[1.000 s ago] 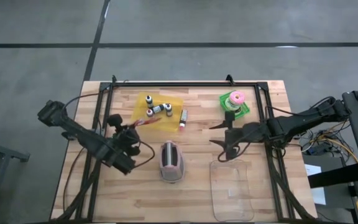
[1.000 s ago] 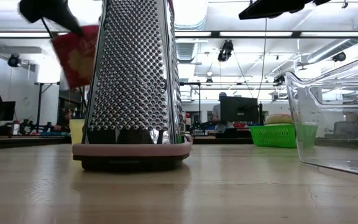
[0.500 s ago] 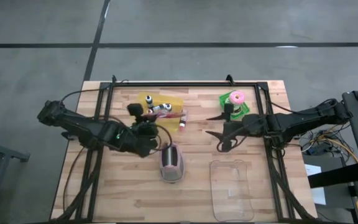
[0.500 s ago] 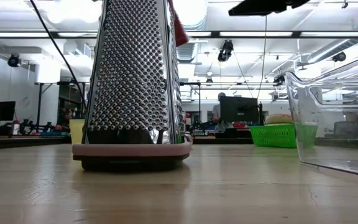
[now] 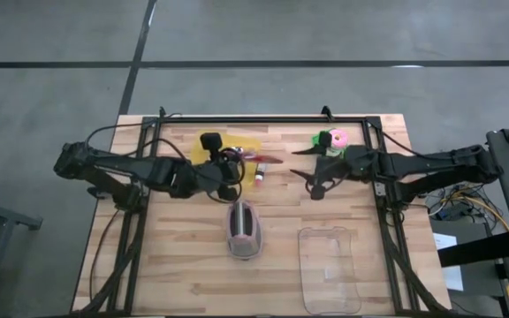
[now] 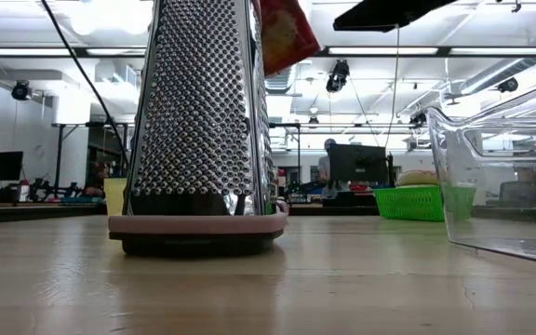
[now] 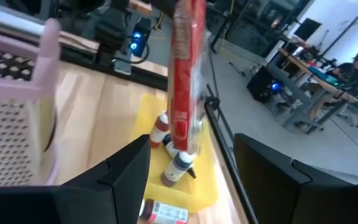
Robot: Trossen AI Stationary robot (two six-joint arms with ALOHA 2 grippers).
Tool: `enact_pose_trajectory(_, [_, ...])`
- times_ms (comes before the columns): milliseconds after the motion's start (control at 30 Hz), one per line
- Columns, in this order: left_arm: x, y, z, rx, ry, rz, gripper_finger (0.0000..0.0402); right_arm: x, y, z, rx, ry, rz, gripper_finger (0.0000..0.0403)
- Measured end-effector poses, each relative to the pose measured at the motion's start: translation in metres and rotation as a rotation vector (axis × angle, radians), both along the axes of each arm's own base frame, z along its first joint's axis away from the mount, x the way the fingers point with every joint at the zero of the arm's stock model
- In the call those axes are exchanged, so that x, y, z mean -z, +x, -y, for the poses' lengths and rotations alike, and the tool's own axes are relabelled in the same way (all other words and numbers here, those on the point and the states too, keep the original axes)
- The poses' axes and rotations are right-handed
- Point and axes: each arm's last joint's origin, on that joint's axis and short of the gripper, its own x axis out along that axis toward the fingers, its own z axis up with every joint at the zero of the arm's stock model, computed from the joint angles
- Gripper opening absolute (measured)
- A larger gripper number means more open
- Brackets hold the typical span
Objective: Pick & Place Food Item
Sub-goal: Put the popcorn bag into the transparent bin
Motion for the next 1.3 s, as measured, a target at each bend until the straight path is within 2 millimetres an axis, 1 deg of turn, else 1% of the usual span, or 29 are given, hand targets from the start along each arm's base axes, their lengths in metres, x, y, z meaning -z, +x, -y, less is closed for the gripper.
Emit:
enact_pose_trajectory(67, [-0.001,0.001,-0.001,0.007,-0.001,0.006,0.0000,-0.002,0.000,0.004,-0.007,-0.001,0.015,0.0226])
enact_pose_trajectory(200, [0.003,0.003,-0.002,0.020,0.012,0.009,0.0000,-0.005,0.002,0.013,-0.078,0.047,0.065,0.0226])
enact_pose_trajectory(367, [0.008,0.005,-0.006,0.024,0.002,0.008,0.0000,-0.002,0.008,0.021,-0.146,0.103,0.072,0.0226])
enact_pose_trajectory(500, [0.011,0.007,-0.009,0.033,0.007,0.012,0.0000,0.005,0.018,0.023,-0.164,0.116,0.061,0.0226])
enact_pose_trajectory(667, [0.015,0.009,-0.012,0.042,0.010,0.018,0.0000,0.002,0.034,0.025,-0.159,0.106,0.049,0.0226])
enact_pose_trajectory(900, [0.014,0.010,-0.012,0.061,0.014,0.034,0.0000,-0.001,0.056,0.029,-0.126,0.075,-0.012,0.0226])
enact_pose_trajectory(1067, [0.011,0.012,-0.012,0.072,0.028,0.046,0.0000,0.005,0.070,0.030,-0.116,0.081,-0.087,0.0224])
enact_pose_trajectory(1133, [0.011,0.012,-0.012,0.073,0.028,0.047,0.0000,0.004,0.074,0.031,-0.108,0.076,-0.082,0.0216])
enact_pose_trajectory(1200, [0.011,0.012,-0.012,0.077,0.028,0.046,0.0000,0.006,0.076,0.031,-0.102,0.070,-0.091,0.0199])
enact_pose_trajectory(1300, [0.011,0.012,-0.012,0.085,0.024,0.045,0.0000,0.007,0.079,0.032,-0.077,0.061,-0.098,0.0153])
